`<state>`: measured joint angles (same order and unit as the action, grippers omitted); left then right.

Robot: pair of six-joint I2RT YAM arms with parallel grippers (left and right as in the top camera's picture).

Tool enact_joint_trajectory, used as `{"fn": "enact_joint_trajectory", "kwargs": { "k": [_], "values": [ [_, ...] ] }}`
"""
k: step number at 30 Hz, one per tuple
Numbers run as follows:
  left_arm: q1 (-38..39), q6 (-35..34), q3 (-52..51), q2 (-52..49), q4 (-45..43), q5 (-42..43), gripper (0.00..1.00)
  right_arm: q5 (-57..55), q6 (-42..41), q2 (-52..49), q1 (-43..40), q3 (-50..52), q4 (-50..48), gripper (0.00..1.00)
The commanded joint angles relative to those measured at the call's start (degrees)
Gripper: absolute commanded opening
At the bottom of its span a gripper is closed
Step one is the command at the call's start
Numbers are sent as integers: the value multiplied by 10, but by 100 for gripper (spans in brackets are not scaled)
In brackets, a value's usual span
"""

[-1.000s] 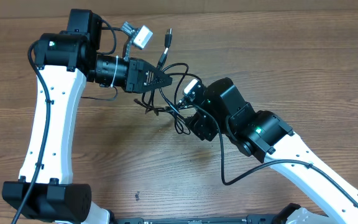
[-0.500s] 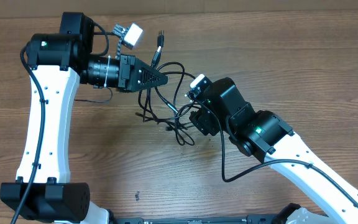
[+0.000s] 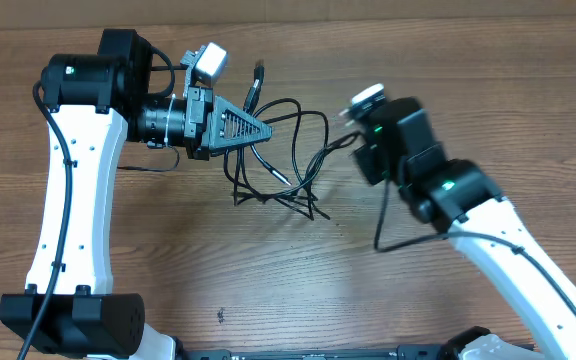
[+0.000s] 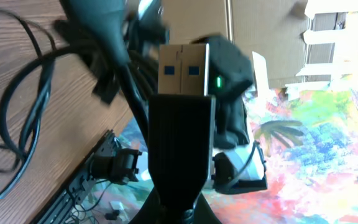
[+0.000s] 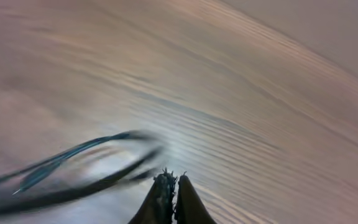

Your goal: Untangle cables

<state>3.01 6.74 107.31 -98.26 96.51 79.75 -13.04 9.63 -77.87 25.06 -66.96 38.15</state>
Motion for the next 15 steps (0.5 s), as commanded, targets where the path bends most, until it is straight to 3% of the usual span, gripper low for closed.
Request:
{"fn": "enact_joint_trajectory", "kwargs": {
  "k": [1, 4, 6, 9, 12, 15],
  "values": [
    [0, -12, 14, 9, 3, 21, 4, -42, -54, -2, -56, -9, -1, 4],
    [0, -12, 14, 9, 0, 9, 4, 32, -56, -2, -77, -9, 6, 7],
    [0, -12, 14, 9, -15, 6, 4, 112, -52, 0, -77, -9, 11, 21],
    [0, -16, 14, 9, -53, -20, 4, 237, -52, 15, -77, -9, 32, 34],
    [0, -114, 14, 9, -108, -76, 4, 332, -54, 43, -77, -9, 57, 50],
    [0, -187, 14, 9, -152, -91, 4, 392, -60, 61, -77, -9, 70, 54]
  ]
}}
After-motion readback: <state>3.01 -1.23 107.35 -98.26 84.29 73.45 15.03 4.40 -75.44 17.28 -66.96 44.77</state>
